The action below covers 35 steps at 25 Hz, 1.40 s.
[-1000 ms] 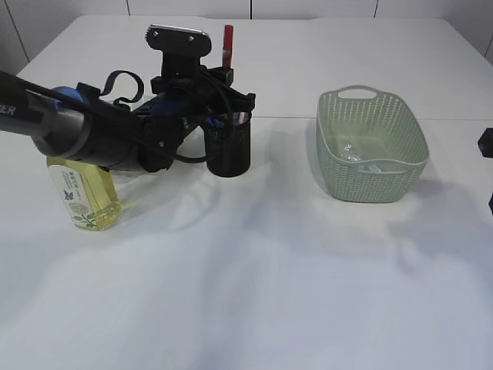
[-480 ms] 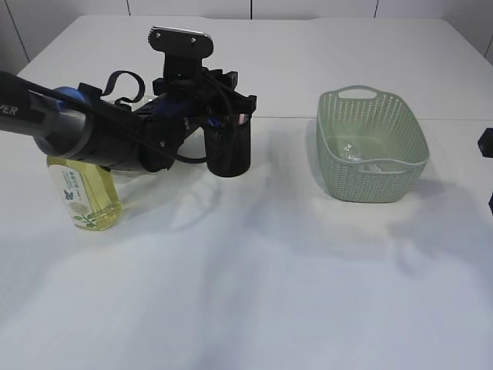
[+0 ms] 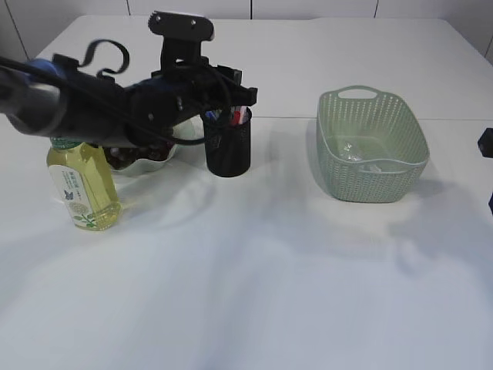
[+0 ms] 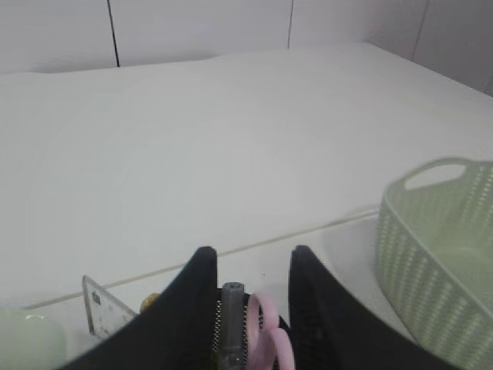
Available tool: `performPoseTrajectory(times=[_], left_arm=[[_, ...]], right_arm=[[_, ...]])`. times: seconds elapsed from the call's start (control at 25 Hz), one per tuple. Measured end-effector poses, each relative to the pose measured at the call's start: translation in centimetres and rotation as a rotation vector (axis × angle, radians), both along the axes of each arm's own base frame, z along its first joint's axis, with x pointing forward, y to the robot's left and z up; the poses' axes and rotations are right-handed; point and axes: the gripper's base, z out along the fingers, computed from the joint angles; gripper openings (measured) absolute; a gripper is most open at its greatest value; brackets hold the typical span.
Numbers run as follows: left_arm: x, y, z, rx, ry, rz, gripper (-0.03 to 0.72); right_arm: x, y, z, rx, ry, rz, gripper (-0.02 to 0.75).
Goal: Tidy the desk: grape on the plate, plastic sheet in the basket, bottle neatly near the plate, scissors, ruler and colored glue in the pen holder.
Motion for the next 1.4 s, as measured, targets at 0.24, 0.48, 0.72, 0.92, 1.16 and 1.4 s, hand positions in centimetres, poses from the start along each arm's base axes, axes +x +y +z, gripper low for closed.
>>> performPoseTrajectory(times=[0.24,0.48,0.72,0.92,1.16,1.4], left_arm=[[-2.6,0.8,5.6,0.041,0.171,-0.089,0.242],[-6.2,2.4,10.2,0.167,0.316,-0.193,0.243],[-7.6,6.7,12.6,0.294,0.420,-0.102,0.243],[-8.0,10.6,12.8,0.393,0.556,0.119,0.243],[-10.5,12.4,14.8,0.414,0.636,0.208,0.243],[-13.1,12.7,16.9,0.400,0.654,0.201,0.246]], right_arm=[[0.0,0.0,0.0,0.000,0.000,0.000,0.378],[0.0,0.1,0.0,0.011,-0.001,-0.003,0.378],[0.0,0.4,0.0,0.040,-0.005,0.005,0.378],[0.0,0.4,0.1,0.041,-0.006,0.012,0.378],[0.1,0.5,0.1,0.052,-0.013,0.053,0.378],[0.1,1.5,0.2,0.107,-0.029,0.109,0.378]])
